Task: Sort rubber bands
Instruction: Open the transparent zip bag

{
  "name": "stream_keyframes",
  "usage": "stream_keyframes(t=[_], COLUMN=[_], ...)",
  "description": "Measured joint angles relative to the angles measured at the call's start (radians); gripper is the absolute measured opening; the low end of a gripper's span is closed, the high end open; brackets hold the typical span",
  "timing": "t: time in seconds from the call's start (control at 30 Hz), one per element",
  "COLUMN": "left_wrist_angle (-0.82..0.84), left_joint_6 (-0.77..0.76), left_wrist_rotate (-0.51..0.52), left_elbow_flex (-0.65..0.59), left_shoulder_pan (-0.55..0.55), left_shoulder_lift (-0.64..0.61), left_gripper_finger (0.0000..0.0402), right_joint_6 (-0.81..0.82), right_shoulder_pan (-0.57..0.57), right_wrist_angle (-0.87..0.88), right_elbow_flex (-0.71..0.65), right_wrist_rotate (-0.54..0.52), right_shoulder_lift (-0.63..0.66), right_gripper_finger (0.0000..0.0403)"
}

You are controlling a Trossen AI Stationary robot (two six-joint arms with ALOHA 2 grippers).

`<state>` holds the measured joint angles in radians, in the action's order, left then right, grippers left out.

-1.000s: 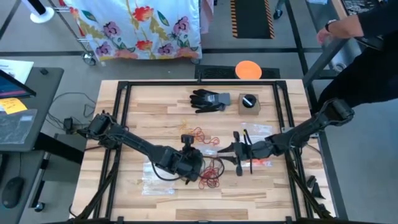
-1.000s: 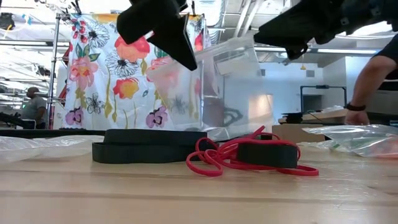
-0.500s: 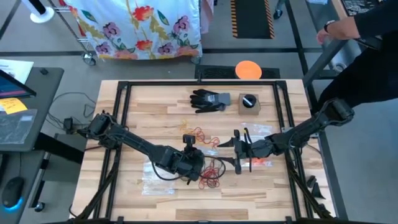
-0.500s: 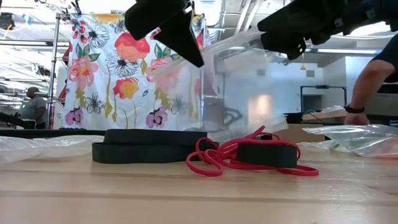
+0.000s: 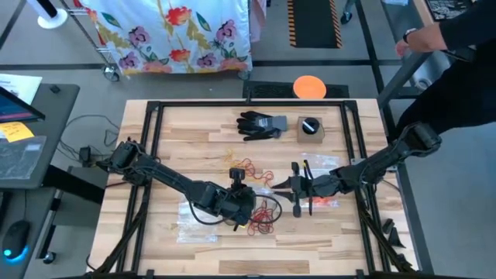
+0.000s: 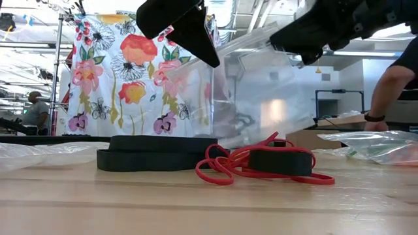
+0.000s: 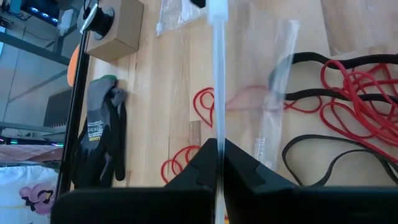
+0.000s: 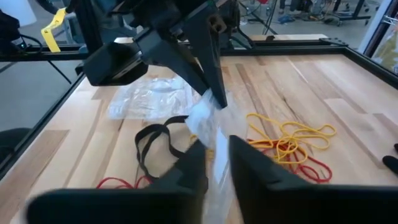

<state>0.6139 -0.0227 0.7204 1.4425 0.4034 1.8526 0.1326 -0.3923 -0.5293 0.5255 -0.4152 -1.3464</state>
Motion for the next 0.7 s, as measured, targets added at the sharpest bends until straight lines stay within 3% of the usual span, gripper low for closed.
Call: stream_keyframes(t=[0.1, 0.37, 0.57, 0.7], left_wrist_angle=[-0.001, -0.049, -0.027, 0.084], left_joint_6=[0.003, 0.114, 0.130, 0.023], left_wrist_rotate=[0.000, 0.000, 0.022, 0.117], left_elbow_flex=[0.000, 0.000, 0.000, 0.000], left_shoulder_pan=[0.000, 0.000, 0.000, 0.007], left_shoulder_lift=[0.000, -0.001, -0.001, -0.001], left_gripper_finger=[0.0002, 0.0029, 0.0096, 0.0155], right_joint_6=[-0.003, -0.003, -0.006, 0.029], right_shoulder_pan=[0.000, -0.001, -0.030, -0.098], right_wrist_angle=[0.000, -0.002, 0.049, 0.203], right_elbow_flex=[0.000, 0.005, 0.027, 0.043], right_wrist_rotate=[0.001, 0.010, -0.027, -0.146], right_shoulder_lift=[0.000, 0.000, 0.030, 0.121], right_gripper_finger=[0.0009, 0.0001, 0.0001, 0.0001])
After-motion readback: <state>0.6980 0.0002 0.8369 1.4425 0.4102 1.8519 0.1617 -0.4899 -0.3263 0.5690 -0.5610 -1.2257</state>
